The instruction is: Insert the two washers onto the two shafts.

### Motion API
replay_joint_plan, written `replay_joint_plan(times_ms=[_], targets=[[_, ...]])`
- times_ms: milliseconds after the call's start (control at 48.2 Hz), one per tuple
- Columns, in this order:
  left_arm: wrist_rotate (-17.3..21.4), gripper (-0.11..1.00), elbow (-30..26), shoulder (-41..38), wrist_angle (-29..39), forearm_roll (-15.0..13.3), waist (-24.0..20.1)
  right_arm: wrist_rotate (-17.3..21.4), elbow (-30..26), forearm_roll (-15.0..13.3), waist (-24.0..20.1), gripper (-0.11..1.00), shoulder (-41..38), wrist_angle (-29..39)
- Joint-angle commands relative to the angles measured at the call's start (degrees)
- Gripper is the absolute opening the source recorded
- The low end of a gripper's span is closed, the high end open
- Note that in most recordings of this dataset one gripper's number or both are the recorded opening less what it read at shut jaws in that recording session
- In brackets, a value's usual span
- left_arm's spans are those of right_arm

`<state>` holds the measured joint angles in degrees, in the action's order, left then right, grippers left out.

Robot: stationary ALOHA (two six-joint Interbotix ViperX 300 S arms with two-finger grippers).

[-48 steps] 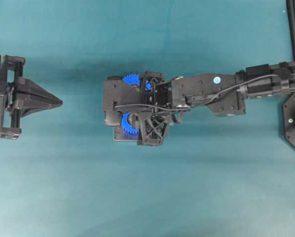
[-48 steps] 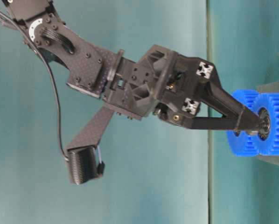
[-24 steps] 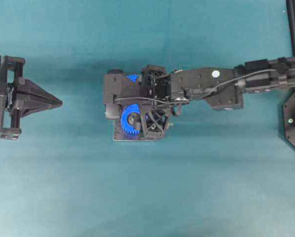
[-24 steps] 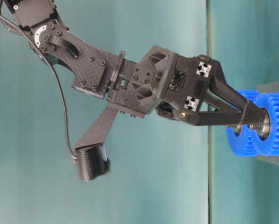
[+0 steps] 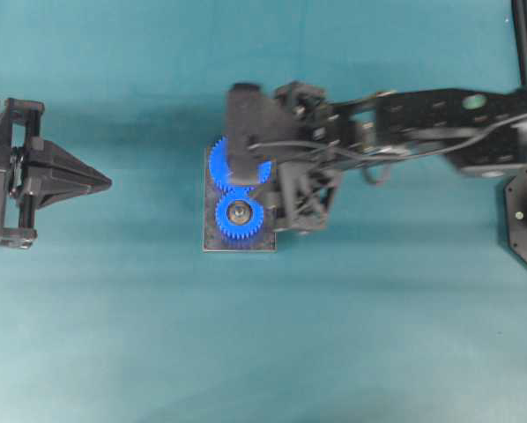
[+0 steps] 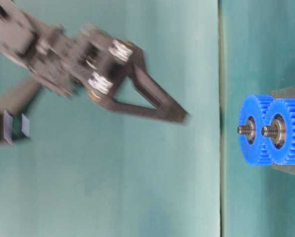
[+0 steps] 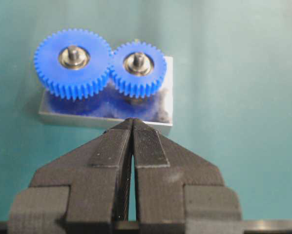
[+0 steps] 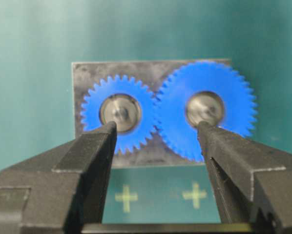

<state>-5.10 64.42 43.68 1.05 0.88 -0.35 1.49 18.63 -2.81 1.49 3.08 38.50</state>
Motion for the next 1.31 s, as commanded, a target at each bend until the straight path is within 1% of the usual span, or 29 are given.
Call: replay_joint_plan(times_ms=[0,125,394,560,747,830,955,1142,1287], targets=[[0.1,0.0,-1.4,0.2,-0.5,0.2,0.2,-0.1,1.5,-0.1,0.4,0.67,4.0,-1.5],[0.1,0.0,-1.4,0.4,-0.5,0.2,0.1,0.2,5.4,-0.1,0.5,0.62,6.9,-3.8],[0.2,0.0,-1.9,0.4,-0.3,0.2,1.3,0.4,13.3,0.0,0.5,0.36,13.6,-11.4],[0.3,0.0,-2.4,0.6,-0.4,0.2,1.4,0.4,19.0,0.0,0.5,0.27,17.9,-16.7],[0.2,0.0,-2.5,1.1,-0.4,0.2,1.5,0.4,26.4,0.0,1.0,0.24,23.0,-25.2],[0.1,0.0,-2.3,1.2,-0.7,0.2,1.4,0.5,29.3,0.4,1.1,0.23,25.0,-27.8],[0.0,0.0,-1.9,2.0,-2.0,0.2,1.2,1.4,33.4,1.9,1.2,0.23,27.4,-28.3],[-0.3,0.0,-1.0,4.5,-3.3,0.2,1.2,4.1,37.1,2.0,1.2,0.17,30.1,-30.1],[-0.4,0.0,-0.1,6.9,-3.4,0.2,1.3,4.6,40.2,2.0,0.9,0.13,32.5,-33.8]])
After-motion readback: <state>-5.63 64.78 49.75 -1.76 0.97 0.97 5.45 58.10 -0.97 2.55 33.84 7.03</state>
